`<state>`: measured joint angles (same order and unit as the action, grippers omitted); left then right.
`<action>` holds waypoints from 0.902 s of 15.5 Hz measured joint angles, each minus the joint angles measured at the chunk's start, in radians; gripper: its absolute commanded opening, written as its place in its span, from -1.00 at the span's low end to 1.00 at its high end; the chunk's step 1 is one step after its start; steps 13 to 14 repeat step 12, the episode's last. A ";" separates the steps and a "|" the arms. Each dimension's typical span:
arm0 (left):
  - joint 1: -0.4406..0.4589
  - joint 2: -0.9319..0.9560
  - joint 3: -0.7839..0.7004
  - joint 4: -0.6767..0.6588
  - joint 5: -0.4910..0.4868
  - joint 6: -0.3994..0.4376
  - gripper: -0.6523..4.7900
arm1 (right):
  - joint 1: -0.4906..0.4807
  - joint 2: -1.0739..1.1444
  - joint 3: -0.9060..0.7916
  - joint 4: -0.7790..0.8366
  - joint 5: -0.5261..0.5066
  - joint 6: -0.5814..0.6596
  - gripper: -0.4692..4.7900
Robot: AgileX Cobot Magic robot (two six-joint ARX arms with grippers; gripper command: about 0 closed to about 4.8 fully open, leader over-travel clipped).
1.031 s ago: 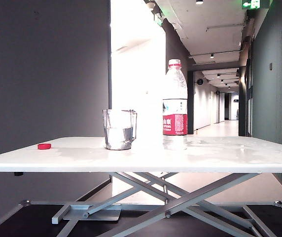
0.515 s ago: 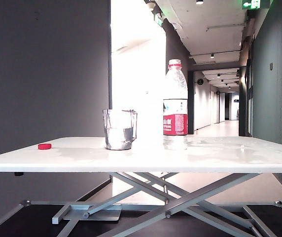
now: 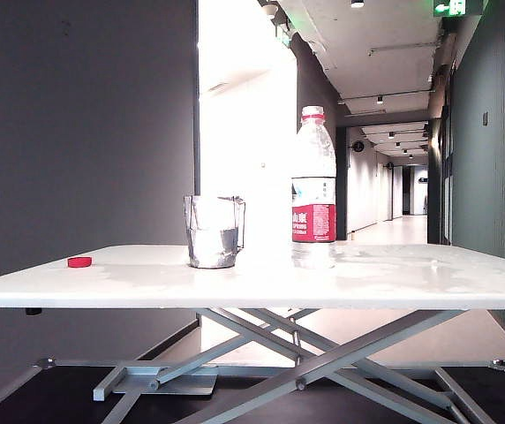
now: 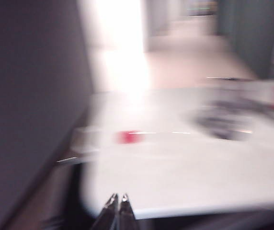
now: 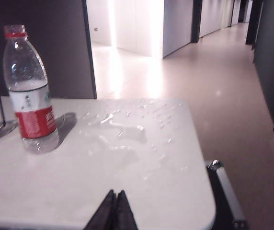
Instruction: Pick up the mineral water bottle on the table and pour water into the mug until it's half full.
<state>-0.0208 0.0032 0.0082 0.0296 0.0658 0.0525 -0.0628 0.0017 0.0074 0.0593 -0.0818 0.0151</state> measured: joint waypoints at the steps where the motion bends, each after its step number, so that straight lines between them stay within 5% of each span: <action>1: 0.000 0.000 0.000 0.000 -0.057 -0.001 -0.78 | -0.022 0.000 0.000 0.018 -0.024 0.000 -0.85; 14: 0.000 0.000 0.000 0.000 -0.067 -0.001 -0.78 | -0.021 0.000 0.000 0.029 -0.028 0.000 -0.85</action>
